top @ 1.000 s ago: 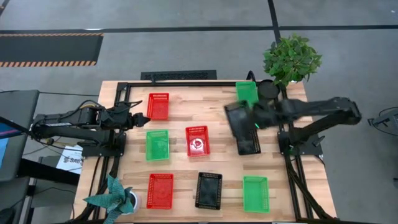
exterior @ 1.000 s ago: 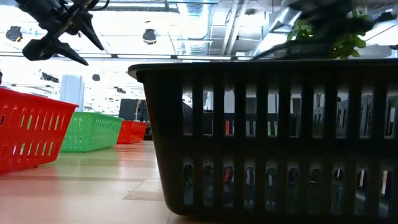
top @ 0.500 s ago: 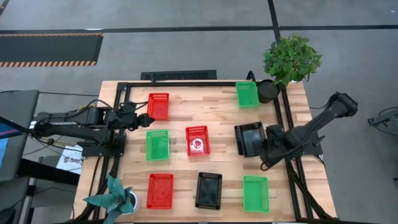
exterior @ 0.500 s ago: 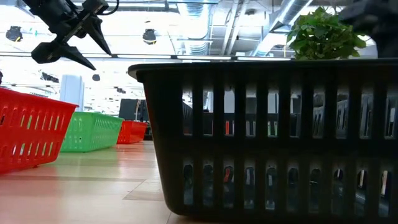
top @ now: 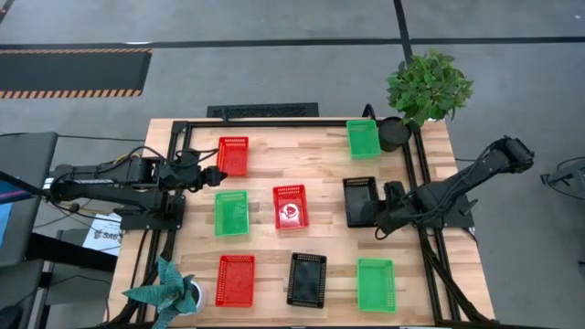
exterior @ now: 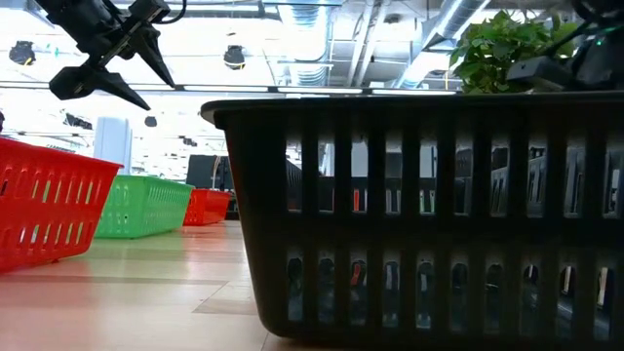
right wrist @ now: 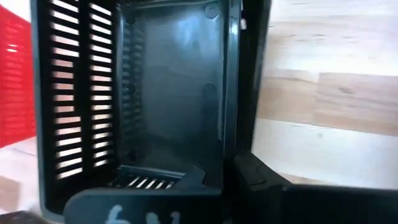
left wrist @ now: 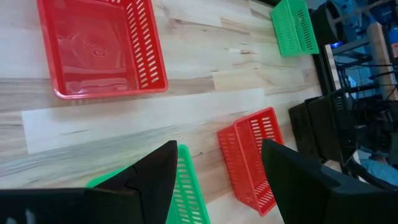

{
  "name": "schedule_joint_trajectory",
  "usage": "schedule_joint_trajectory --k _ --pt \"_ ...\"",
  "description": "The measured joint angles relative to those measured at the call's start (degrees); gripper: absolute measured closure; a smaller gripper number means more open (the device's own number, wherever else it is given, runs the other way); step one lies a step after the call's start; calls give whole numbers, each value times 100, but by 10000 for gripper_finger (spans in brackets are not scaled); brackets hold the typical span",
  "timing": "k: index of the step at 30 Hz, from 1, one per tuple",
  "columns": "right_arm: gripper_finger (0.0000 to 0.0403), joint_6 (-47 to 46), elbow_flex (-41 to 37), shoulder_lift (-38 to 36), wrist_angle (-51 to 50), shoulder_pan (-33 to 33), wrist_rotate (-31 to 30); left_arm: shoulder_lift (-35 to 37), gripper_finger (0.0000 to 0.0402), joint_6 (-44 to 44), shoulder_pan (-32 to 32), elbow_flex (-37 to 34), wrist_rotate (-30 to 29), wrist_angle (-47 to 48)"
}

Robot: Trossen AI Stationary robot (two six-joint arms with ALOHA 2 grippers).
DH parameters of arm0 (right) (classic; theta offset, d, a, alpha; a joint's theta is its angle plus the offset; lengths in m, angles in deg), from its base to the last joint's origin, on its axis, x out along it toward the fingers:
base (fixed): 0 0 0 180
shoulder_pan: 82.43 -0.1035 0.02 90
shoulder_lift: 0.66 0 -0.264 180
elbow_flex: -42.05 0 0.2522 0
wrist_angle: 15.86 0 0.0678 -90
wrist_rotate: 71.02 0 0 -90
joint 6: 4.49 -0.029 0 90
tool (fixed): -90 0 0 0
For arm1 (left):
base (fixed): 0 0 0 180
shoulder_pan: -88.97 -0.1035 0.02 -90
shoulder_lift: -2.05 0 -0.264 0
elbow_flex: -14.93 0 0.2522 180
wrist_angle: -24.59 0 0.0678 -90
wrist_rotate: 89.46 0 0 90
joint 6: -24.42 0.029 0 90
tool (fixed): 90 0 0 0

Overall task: Stack baskets by color
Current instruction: Stack the top black bin on top of the middle black bin

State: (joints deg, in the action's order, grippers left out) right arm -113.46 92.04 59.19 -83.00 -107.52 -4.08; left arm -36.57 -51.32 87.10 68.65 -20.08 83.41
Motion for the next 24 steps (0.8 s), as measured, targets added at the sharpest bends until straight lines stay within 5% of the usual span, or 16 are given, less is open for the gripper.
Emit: schedule_joint_trajectory --k 13,24 --pt "348 -45 -14 165 -229 18 424 -1 181 0 0 0 -64 2" --pt "240 37 34 398 -144 16 512 -1 181 0 0 -2 -71 2"
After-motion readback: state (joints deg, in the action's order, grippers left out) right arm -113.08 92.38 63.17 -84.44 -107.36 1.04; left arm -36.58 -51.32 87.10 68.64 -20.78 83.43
